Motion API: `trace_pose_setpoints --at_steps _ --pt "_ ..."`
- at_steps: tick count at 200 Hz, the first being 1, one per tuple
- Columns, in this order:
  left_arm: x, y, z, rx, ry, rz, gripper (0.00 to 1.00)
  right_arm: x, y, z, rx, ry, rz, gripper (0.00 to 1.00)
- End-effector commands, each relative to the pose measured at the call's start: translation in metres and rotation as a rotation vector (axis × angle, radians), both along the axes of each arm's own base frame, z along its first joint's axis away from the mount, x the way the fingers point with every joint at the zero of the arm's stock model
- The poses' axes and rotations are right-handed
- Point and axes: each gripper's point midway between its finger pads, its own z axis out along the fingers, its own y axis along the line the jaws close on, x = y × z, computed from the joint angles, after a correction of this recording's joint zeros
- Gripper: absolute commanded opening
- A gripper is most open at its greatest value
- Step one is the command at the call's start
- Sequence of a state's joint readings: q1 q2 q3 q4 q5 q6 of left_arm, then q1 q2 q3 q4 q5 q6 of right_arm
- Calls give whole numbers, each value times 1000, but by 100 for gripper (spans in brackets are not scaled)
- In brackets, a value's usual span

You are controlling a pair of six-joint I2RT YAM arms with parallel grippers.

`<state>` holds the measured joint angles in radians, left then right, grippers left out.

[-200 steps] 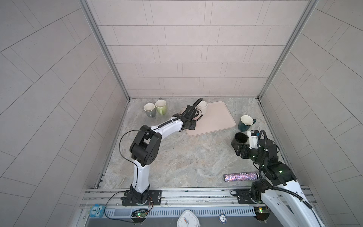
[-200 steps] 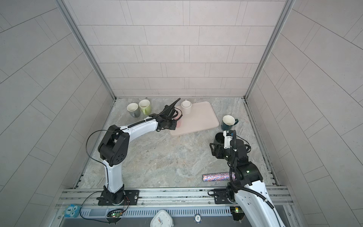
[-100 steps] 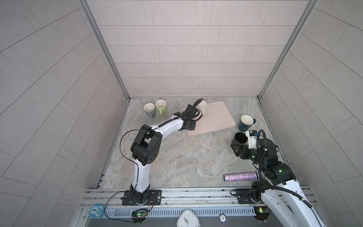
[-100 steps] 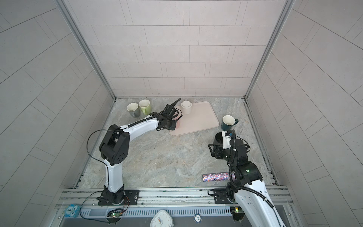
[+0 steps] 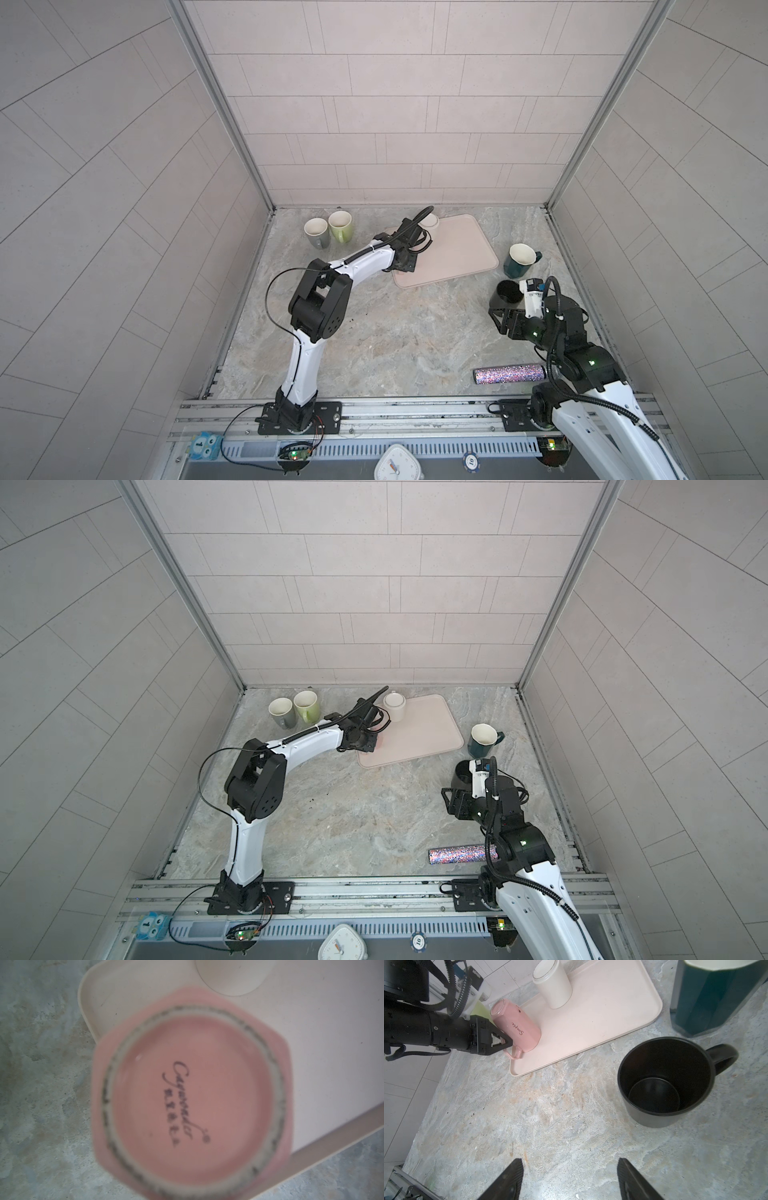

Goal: Turn the mug right side up
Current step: Move the mug to the tray, then pick up the mug from the tray.

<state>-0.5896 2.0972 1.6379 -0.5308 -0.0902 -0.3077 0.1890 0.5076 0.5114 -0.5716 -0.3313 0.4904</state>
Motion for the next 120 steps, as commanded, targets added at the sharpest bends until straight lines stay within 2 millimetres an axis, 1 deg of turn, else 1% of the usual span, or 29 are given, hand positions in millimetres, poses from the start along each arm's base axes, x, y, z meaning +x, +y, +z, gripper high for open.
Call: trace_pose_setpoints --at_steps 1,37,58,88,120 --pt "4 6 -6 49 7 -1 0 0 2 -5 18 6 -2 73" --pt "4 9 0 64 -6 -10 0 3 9 -2 39 1 27 73" --pt "2 5 9 29 -28 -26 0 6 13 3 52 -9 48 73" --pt "-4 -9 34 -86 -65 -64 0 13 21 5 101 -24 68 73" --pt "-8 -23 53 -185 -83 -100 0 20 38 6 171 -17 114 73"
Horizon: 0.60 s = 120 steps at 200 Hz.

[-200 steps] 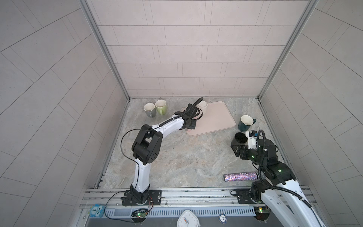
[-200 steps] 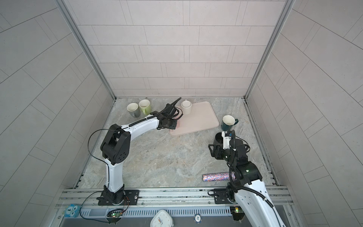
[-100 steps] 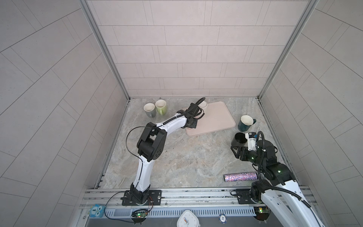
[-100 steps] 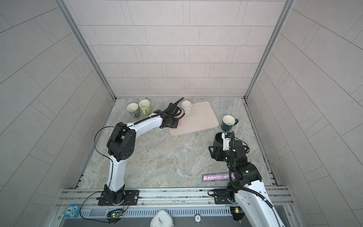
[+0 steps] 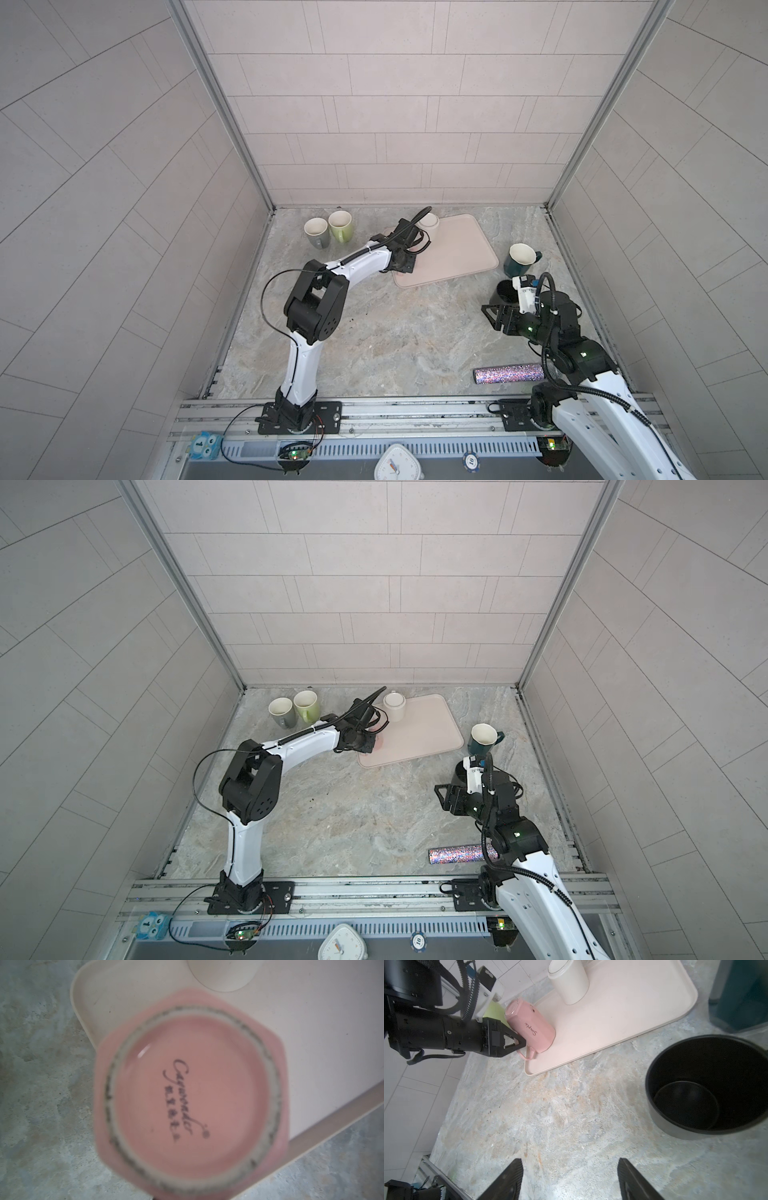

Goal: Turn the mug right side up
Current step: Pick up the mug from the tray.

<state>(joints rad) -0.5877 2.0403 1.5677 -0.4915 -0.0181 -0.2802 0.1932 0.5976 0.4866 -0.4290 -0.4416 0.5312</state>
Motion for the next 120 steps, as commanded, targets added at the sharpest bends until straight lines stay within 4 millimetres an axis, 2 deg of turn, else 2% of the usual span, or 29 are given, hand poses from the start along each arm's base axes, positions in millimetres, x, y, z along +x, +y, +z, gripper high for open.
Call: trace_pose_setpoints --at_steps 1,42,86,120 --pt "5 -18 47 -136 -89 -42 0 7 16 6 74 -19 46 73" --pt "-4 -28 58 -220 -81 -72 0 14 36 18 135 -55 116 75" --pt "-12 -43 95 -405 -126 -97 0 24 57 25 241 -63 165 79" --pt "-17 -55 118 -521 -139 -118 0 34 62 28 267 -75 158 83"
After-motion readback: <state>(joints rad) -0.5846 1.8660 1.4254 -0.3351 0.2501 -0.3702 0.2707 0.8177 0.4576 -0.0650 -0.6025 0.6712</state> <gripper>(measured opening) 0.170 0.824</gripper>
